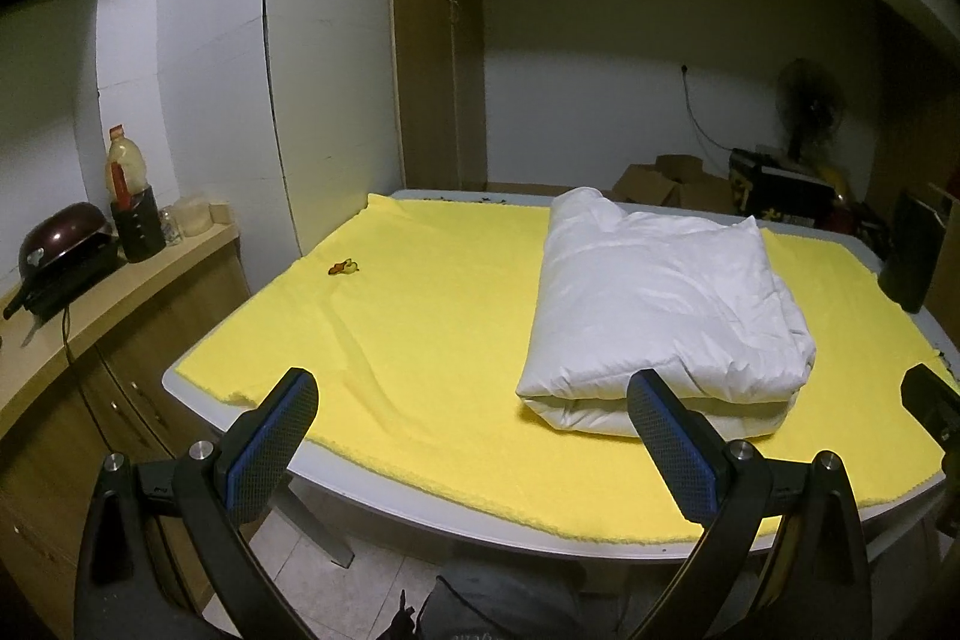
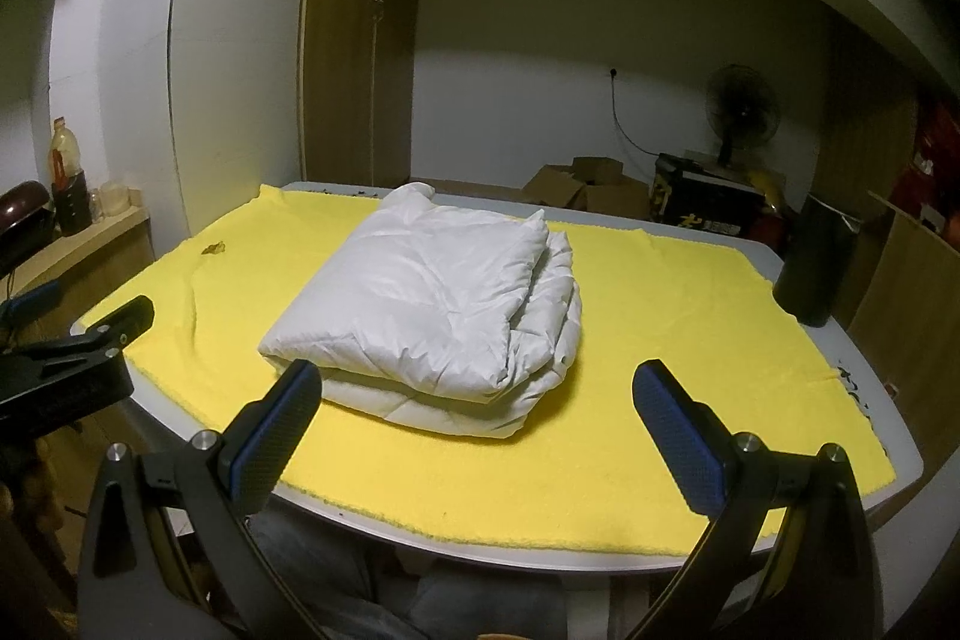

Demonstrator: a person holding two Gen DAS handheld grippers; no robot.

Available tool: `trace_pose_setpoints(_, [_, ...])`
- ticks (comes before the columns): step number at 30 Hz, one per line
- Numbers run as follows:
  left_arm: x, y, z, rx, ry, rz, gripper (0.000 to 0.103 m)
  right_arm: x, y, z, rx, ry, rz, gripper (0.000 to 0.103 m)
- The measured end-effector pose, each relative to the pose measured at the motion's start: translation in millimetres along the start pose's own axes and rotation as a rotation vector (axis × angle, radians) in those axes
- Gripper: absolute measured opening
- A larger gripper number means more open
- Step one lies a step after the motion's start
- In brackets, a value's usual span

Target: Fold large clothes

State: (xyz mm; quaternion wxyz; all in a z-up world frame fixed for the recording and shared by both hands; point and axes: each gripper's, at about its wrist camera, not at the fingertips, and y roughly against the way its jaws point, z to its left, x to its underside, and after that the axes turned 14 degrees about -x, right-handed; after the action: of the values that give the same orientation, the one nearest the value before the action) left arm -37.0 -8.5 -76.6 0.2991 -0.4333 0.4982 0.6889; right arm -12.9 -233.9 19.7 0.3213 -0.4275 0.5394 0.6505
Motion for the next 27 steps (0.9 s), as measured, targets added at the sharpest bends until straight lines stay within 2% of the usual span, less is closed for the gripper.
trace_pose_setpoints(27, [2.6, -8.2, 1.4, 0.006, 0.0, 0.033, 0.103, 2.9, -7.3, 7.2, -0.016, 0.009, 0.025, 0.103])
